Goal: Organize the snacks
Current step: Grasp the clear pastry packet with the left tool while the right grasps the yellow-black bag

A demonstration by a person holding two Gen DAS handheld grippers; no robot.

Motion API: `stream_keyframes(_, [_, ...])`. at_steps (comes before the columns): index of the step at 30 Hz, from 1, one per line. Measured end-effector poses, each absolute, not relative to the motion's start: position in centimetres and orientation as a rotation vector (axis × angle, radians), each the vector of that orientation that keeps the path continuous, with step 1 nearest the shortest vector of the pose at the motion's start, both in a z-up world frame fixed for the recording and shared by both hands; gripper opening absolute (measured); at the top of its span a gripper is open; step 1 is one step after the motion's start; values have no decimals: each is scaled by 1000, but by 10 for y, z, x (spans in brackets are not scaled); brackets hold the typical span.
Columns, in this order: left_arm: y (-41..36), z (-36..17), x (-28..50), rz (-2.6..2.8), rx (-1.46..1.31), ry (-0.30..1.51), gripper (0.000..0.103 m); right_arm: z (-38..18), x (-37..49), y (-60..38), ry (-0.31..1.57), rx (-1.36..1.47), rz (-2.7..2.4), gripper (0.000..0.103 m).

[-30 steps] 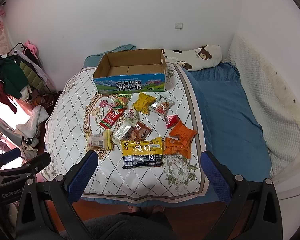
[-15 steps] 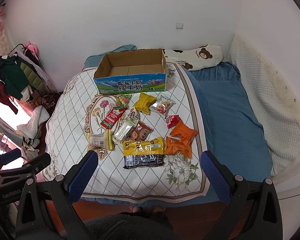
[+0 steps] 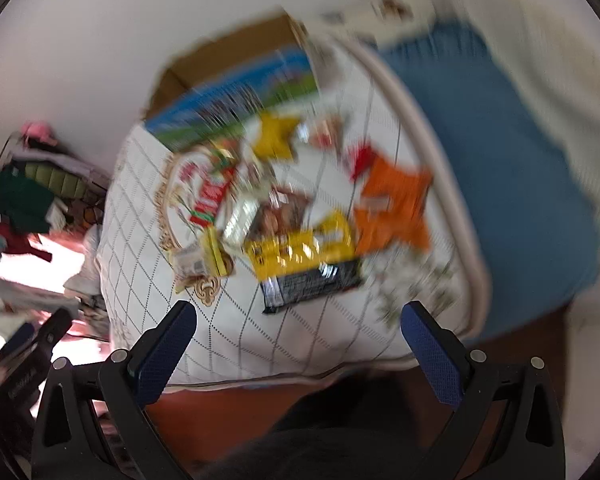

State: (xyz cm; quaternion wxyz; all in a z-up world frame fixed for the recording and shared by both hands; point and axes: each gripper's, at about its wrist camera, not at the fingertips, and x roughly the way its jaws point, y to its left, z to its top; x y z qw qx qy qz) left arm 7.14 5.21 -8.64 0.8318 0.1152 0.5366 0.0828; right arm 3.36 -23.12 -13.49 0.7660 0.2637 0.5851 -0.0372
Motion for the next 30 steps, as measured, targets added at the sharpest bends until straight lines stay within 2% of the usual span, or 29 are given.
stream_keyframes(4, [51,-129,94,179,417,1165,103,-216,55,-234,1375,756,-82,103])
stream_keyframes(8, [37,-173,119,91,630,1188,103,-269,78,-227,1417,845,-151,103])
stream_keyframes(15, [7,-250,158,-215,1017,1194,103,-315,99,-224,1389,1038,-369,103])
stream_keyframes(21, [-18,-296,174,-520,1242,1144,103,-351,111,-206,1427,1104,-541,103])
stream_keyframes(24, [-22,-314,183,-611,1260,1182,103,-359,117,-198,1427,1100,-591,103])
stream_keyframes(25, [-24,-317,187,-625,1239,1189,100,-359,119,-196,1426,1095,-599,103])
stream_keyframes(28, [-20,-314,199,-638,1127,1243,75,-363,132,-184,1432,1011,-594,102])
stream_keyframes(30, [-12,-311,208,-612,1030,1275,70,-357,140,-171,1446,917,-570,100])
